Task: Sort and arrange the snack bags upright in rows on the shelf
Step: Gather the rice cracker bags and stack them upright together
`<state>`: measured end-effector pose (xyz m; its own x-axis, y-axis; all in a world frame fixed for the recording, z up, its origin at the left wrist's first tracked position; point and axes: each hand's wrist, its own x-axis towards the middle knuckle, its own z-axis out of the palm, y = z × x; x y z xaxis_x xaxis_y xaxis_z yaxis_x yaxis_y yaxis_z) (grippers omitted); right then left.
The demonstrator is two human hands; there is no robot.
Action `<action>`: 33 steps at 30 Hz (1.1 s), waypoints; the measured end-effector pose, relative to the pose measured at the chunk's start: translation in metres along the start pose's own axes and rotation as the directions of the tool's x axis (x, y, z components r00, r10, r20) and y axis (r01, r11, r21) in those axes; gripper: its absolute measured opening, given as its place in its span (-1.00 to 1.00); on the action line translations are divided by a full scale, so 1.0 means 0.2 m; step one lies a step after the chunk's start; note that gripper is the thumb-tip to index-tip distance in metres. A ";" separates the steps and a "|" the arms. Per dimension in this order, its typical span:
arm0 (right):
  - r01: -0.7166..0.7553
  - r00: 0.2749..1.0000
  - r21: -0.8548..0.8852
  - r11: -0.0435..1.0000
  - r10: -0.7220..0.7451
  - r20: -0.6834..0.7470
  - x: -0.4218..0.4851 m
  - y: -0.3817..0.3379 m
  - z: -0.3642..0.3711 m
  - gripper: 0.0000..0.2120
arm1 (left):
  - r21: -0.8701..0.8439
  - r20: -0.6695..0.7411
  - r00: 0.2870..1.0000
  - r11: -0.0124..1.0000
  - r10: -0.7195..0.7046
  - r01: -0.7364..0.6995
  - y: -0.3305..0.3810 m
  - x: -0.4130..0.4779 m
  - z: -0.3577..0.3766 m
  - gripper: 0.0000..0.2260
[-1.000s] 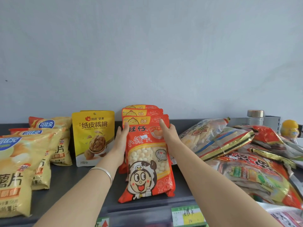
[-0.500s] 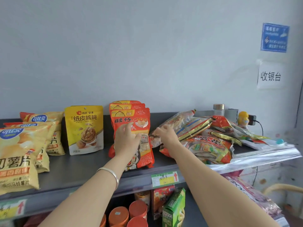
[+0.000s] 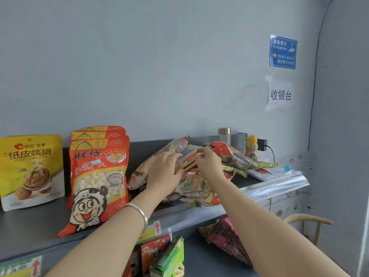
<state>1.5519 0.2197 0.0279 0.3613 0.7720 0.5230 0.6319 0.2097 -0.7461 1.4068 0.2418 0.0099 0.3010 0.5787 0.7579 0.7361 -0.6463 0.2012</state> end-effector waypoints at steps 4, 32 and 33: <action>0.026 0.999 -0.049 0.998 -0.027 -0.036 0.13 0.13 -0.13 -0.71 | 0.102 0.013 0.997 0.992 0.079 -0.080 0.12 0.12 0.12 -0.54; 0.267 0.963 -0.681 0.682 -0.216 0.161 0.45 0.56 -0.10 -0.63 | 0.454 -0.006 0.998 0.890 0.059 -0.050 0.10 0.41 0.44 -0.40; 0.282 0.958 -0.673 0.684 -0.231 0.167 0.45 0.56 -0.11 -0.64 | 0.447 -0.003 0.999 0.893 0.054 -0.047 0.10 0.41 0.44 -0.41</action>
<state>1.6703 0.2996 0.0016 0.0858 0.7916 0.6050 0.9954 -0.0427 -0.0854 1.4999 0.3204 0.0207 0.3385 0.5411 0.7698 0.9145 -0.3820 -0.1336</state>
